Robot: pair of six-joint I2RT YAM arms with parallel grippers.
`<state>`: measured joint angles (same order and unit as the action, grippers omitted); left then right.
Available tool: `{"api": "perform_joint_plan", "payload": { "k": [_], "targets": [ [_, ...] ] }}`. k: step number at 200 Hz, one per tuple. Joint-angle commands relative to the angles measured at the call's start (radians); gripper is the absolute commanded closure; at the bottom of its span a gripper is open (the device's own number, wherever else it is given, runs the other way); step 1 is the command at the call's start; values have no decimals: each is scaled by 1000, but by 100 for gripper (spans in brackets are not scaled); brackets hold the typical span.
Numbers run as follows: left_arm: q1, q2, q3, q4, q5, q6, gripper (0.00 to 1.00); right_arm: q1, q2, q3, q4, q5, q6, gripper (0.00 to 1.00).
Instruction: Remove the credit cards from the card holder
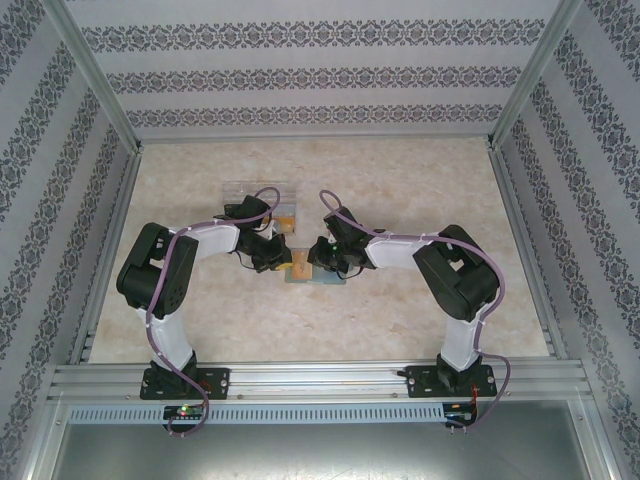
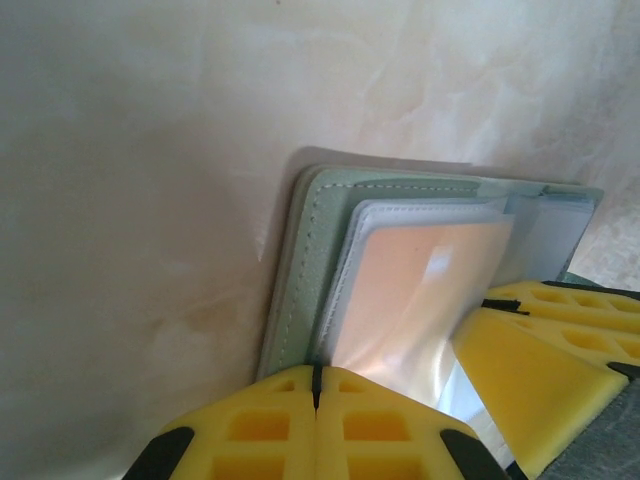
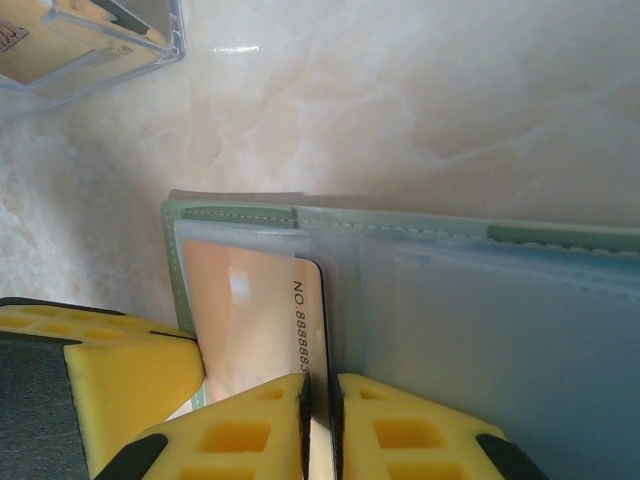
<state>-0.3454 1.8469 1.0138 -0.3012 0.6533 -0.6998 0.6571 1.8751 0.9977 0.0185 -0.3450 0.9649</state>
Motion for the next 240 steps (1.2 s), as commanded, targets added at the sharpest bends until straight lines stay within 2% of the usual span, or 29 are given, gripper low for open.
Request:
{"api": "perform_joint_plan", "payload": {
  "k": [1, 61, 90, 151, 224, 240],
  "targets": [
    [-10, 49, -36, -70, -60, 3, 94, 20, 17, 14, 43, -63, -11, 83],
    [-9, 47, -37, -67, -60, 3, 94, 18, -28, -21, 115, -60, -11, 88],
    [-10, 38, -30, -84, -64, 11, 92, 18, -40, -12, 75, -61, -63, 100],
    [-8, 7, -29, -90, -78, 16, 84, -9, -107, -76, 35, 26, -86, 100],
    [-9, 33, -28, -82, -67, 11, 90, -11, -78, -75, 61, -16, -54, 100],
    [-8, 38, -27, -82, -67, 13, 91, -12, -65, -72, 64, -22, -29, 87]
  ]
}}
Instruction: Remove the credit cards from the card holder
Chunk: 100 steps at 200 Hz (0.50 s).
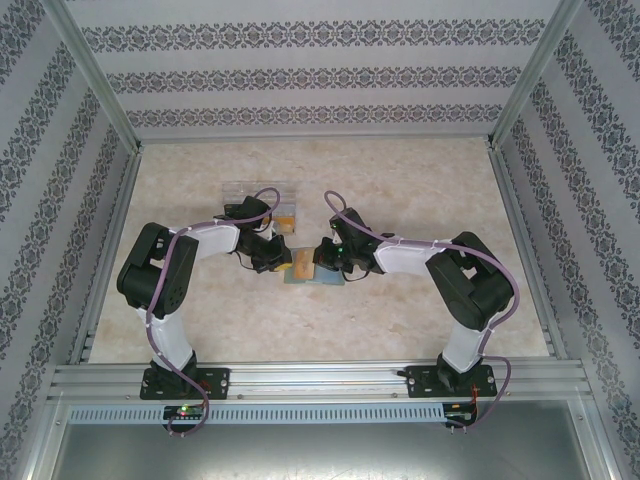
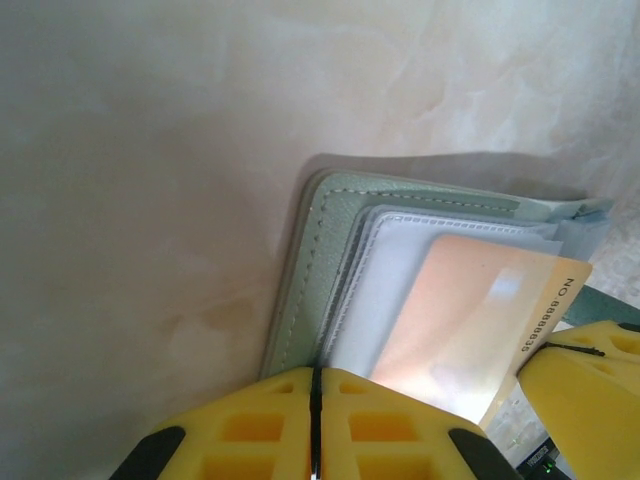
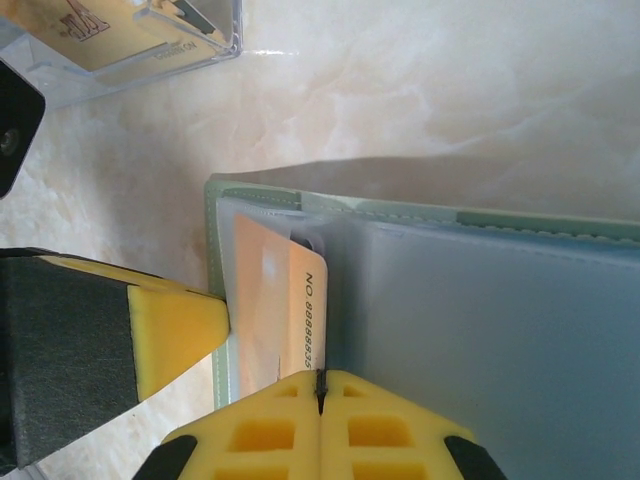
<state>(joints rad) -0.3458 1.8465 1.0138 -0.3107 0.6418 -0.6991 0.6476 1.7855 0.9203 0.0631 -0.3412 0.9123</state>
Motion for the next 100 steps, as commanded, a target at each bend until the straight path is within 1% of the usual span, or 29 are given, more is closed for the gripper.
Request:
{"api": "perform_joint_plan", "payload": {
  "k": [1, 8, 20, 67, 82, 100],
  "targets": [
    [-8, 38, -27, -73, -56, 12, 91, -2, 25, 6, 20, -26, 23, 87],
    [-9, 39, -27, -73, -54, 12, 91, -3, 31, 8, 21, -30, 35, 84],
    [-9, 43, -26, -73, -54, 12, 92, -2, 40, 9, 25, -36, 50, 82],
    [-9, 48, -27, -72, -53, 12, 93, -1, 67, 20, 41, -51, 64, 80],
    [-9, 48, -27, -71, -52, 13, 93, -1, 65, 23, 38, -49, 61, 84],
    [-9, 46, -25, -71, -54, 12, 93, -4, 50, 16, 28, -27, 60, 93]
  ]
}}
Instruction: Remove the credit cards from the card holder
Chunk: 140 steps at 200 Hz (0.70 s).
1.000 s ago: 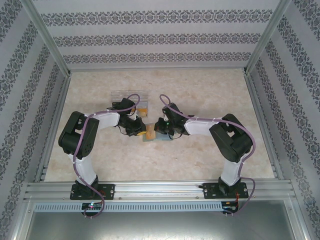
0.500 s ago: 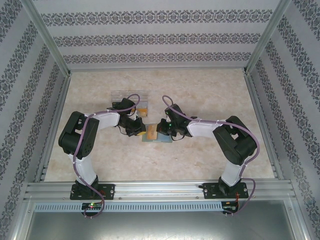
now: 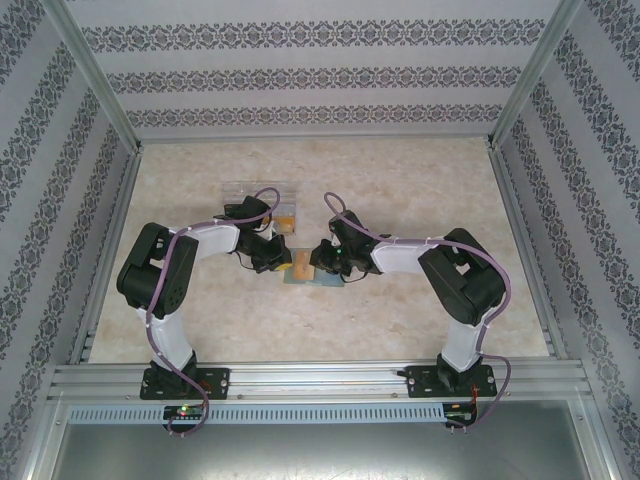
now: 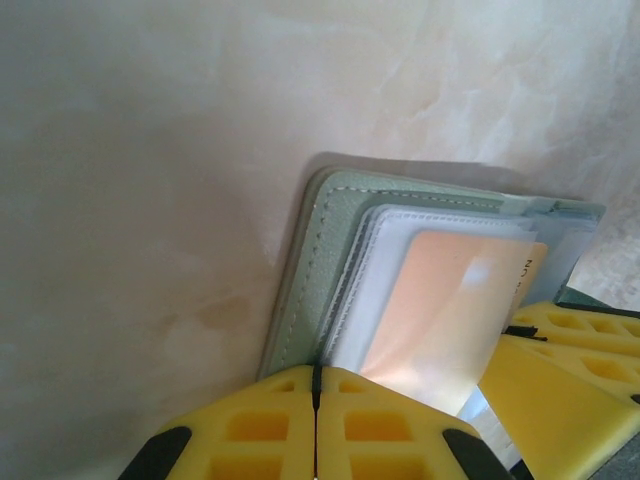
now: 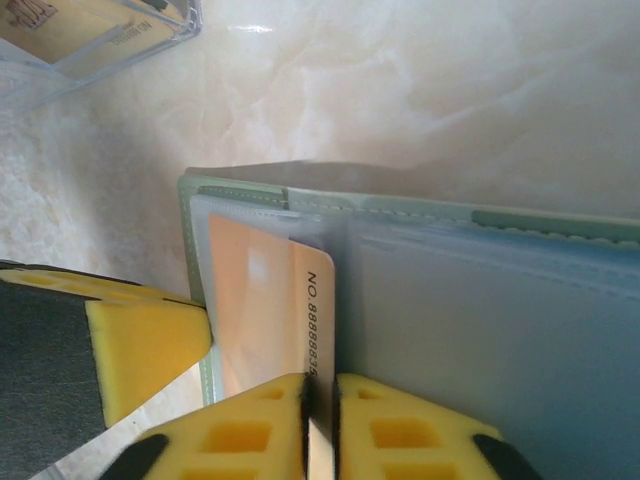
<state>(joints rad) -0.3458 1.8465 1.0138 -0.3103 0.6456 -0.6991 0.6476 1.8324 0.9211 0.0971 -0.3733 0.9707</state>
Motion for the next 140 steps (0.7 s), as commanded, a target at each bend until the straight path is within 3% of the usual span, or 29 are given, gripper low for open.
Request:
{"api": "perform_joint_plan", "payload": {
  "k": [1, 16, 86, 106, 140],
  "targets": [
    [-9, 45, -25, -72, -58, 13, 93, -4, 2, 15, -6, 7, 1, 93],
    [-7, 43, -22, -76, -59, 12, 93, -6, -23, -2, -17, 36, -4, 100],
    [-7, -3, 4, -64, -35, 2, 84, -47, -190, -123, -19, 127, -36, 100],
    [-8, -45, 13, -44, -14, -7, 76, -57, -246, -156, 14, 124, -61, 100],
    [-7, -148, 29, -39, -17, -11, 51, -78, -339, -199, 78, 64, -101, 100]
  ]
}}
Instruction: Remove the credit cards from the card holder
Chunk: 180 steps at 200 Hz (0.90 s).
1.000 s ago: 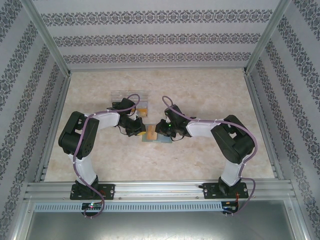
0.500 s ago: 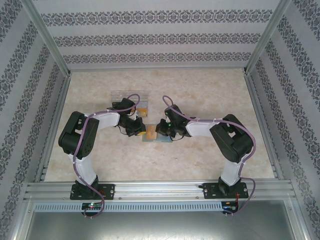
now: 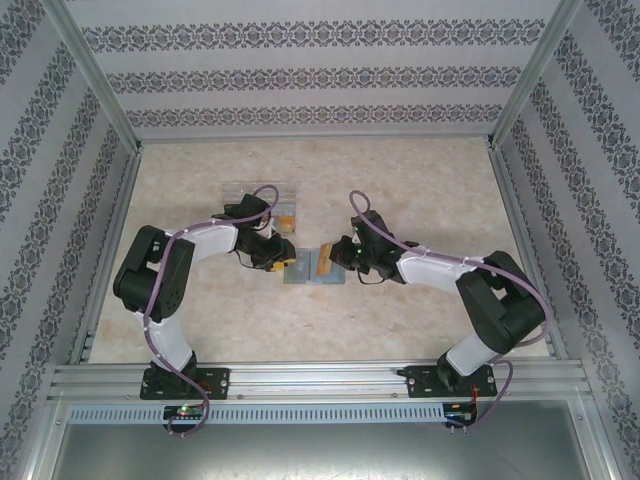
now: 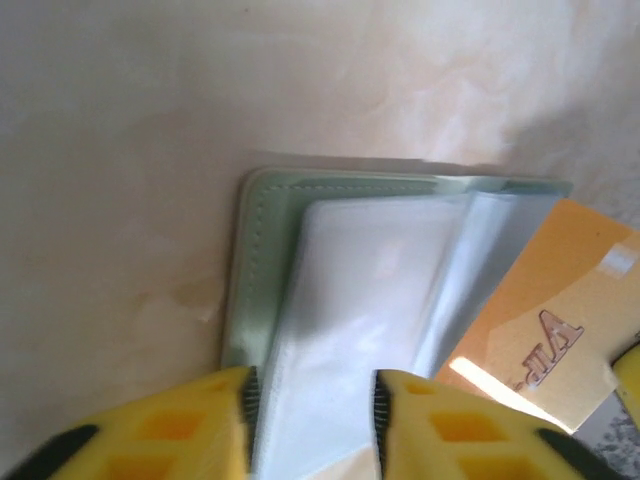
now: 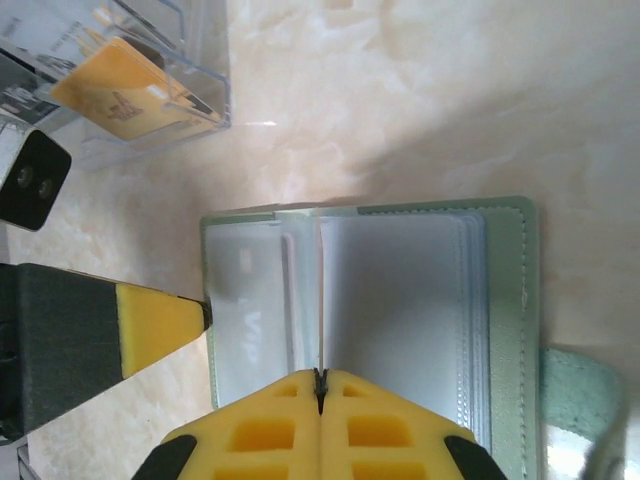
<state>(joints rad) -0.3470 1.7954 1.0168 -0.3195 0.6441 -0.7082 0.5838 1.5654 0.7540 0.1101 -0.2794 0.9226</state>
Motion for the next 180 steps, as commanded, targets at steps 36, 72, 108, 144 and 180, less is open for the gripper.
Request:
{"api": "perform_joint_plan", "payload": {
  "k": [36, 72, 108, 144, 180],
  "targets": [
    [3, -218, 0, -2, -24, -7, 33, -30, -186, -87, 146, -89, -51, 100],
    [14, -299, -81, 220, 148, -123, 13, -41, -249, -100, 263, -172, -1, 100],
    [14, -310, -131, 509, 275, -302, 7, -54, -211, -78, 411, -265, 90, 100],
    [13, -324, -129, 615, 355, -363, 10, -58, -164, -61, 513, -311, 161, 100],
    [14, -332, -137, 686, 380, -402, 28, -62, -140, -57, 564, -328, 208, 100]
  ]
}}
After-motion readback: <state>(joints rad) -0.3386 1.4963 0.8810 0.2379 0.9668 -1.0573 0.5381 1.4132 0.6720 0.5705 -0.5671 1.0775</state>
